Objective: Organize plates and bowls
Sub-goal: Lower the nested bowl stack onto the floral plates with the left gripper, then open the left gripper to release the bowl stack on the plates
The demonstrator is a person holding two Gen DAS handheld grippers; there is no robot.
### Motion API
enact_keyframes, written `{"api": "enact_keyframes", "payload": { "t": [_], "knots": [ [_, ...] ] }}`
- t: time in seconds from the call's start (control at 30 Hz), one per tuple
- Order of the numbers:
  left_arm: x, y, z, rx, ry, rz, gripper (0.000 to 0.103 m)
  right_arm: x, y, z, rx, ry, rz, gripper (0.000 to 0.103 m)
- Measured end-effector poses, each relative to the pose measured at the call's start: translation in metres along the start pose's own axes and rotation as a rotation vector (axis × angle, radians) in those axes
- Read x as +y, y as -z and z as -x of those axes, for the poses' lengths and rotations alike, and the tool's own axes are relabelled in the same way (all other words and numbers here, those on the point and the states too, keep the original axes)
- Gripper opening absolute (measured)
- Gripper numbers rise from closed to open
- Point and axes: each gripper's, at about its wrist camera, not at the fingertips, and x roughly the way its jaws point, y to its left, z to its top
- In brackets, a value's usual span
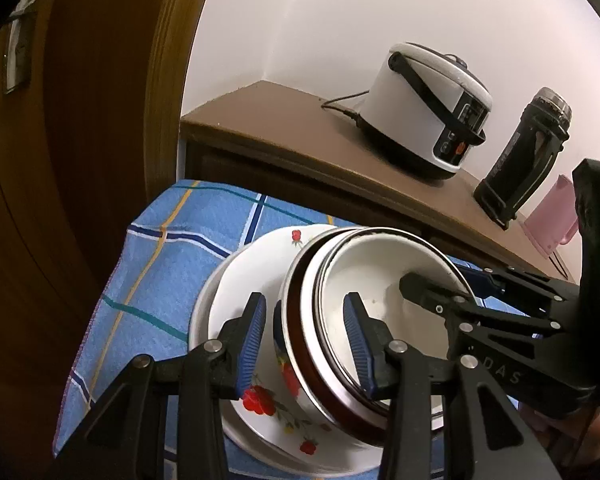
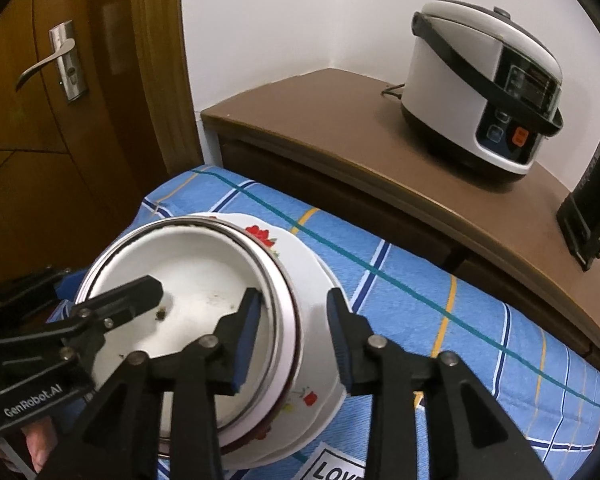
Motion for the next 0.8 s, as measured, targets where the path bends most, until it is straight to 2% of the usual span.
{"api": "enact_keyframes", "payload": {
  "t": [0.2, 0.63, 0.8],
  "knots": [
    [0.005, 0.001, -0.004, -0.013, -0.010, 0.014, 0.053, -0.005, 0.002, 0.002, -0.010, 0.011, -0.021, 0.047],
    [0.001, 0.006, 0.001, -0.027, -0.057, 0.001, 0.054, -0.002, 0.009, 0.011, -0.032, -0.004, -0.045, 0.047],
    [-0.004, 0.005, 0.014, -0.046, -0.065, -0.001, 0.054, -0.004, 0.012, 0.028, -0.072, 0.000, -0.059, 0.050]
  ]
}}
